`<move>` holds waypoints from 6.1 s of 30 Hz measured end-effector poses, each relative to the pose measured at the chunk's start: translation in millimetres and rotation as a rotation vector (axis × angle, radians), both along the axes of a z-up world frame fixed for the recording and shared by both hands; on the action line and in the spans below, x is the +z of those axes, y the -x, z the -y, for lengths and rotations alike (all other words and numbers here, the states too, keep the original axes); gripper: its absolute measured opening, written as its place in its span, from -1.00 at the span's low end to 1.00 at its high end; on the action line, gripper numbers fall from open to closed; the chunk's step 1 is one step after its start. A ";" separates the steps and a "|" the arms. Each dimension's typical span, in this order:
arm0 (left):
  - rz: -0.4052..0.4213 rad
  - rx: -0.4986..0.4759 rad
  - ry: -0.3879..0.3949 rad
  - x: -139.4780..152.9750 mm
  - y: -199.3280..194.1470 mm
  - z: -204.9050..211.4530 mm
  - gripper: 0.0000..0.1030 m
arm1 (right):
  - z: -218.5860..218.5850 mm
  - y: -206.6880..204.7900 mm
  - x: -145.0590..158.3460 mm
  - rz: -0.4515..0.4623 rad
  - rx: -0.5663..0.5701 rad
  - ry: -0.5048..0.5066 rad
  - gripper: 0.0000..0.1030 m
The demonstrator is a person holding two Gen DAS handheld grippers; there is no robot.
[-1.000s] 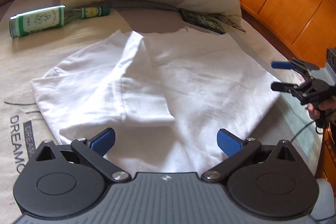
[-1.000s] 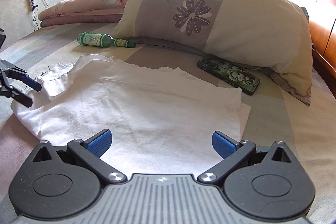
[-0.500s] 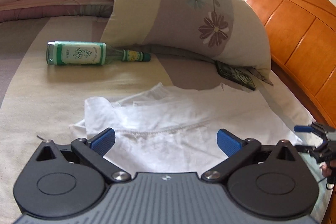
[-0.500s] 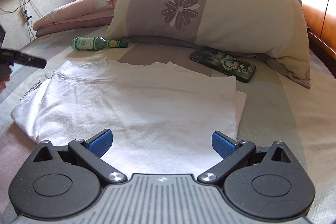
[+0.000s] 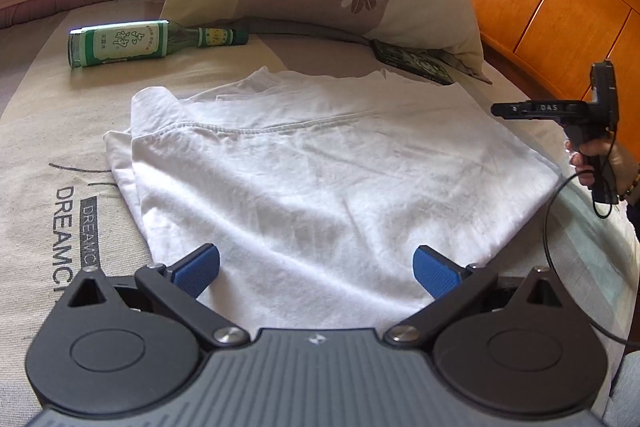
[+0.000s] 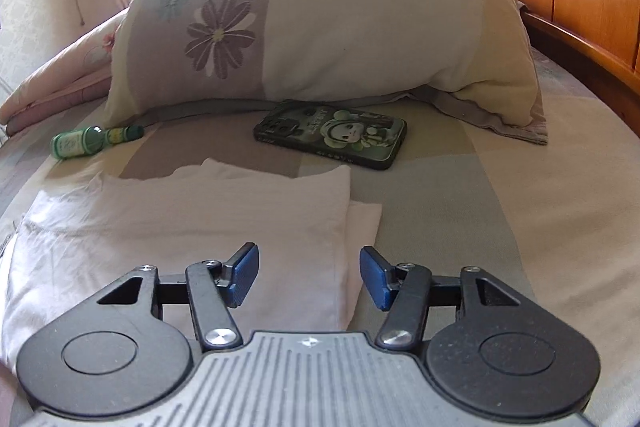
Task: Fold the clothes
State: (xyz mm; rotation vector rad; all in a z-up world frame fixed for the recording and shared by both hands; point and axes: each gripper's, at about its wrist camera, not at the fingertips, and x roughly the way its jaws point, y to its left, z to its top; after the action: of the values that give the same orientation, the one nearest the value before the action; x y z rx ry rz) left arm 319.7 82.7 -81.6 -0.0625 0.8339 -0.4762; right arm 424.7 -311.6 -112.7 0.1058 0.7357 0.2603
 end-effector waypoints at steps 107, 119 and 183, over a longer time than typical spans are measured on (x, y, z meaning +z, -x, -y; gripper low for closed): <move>0.748 -0.450 -1.260 -44.1 67.2 180.6 0.99 | -159.1 174.5 -38.6 0.486 0.543 1.100 1.00; 0.745 -0.478 -1.435 -69.8 60.2 167.9 0.44 | -155.3 162.5 -52.7 0.469 0.582 1.327 0.88; 0.661 -0.542 -1.285 -23.6 257.5 133.2 -0.97 | -141.6 371.6 -6.7 0.403 0.791 1.215 -0.88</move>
State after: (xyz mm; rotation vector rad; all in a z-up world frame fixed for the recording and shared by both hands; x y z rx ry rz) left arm 62.2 -50.5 -105.2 1.4603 0.3607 -0.3483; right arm 53.1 -170.1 -119.4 -1.3780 0.4003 0.5212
